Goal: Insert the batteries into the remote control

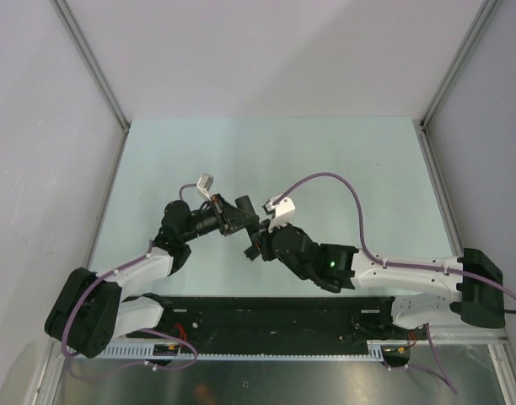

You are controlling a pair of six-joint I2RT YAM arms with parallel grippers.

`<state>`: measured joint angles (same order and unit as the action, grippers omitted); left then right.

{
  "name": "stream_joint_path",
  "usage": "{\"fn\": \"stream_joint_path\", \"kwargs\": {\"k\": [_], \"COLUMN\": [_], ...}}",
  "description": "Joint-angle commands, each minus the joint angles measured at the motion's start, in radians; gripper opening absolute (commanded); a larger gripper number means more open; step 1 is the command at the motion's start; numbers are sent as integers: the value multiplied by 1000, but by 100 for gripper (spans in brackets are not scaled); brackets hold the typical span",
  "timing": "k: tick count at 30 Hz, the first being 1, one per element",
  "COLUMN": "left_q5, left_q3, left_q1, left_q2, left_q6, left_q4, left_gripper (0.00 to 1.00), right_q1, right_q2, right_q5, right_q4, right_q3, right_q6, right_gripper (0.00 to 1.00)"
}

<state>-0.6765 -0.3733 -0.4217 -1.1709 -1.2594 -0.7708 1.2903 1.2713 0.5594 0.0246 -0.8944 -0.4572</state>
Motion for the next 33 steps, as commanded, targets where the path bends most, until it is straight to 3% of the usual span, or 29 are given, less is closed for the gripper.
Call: {"fn": "stream_joint_path", "kwargs": {"k": [1,33], "left_q5": [54,60], "left_q3": [-73,-107], "left_q1": [4,57], "left_q2": [20,42], "left_q6": [-40,-89], "left_q4": [-108,-194], "left_gripper": [0,0], "right_q1": [3,-48], "right_q2": [45,197], "right_q5": [-76,-300], "right_q4": [152,209], "right_q3": [-3,-9], "right_q6": [-47,-173], "right_gripper": [0,0]}}
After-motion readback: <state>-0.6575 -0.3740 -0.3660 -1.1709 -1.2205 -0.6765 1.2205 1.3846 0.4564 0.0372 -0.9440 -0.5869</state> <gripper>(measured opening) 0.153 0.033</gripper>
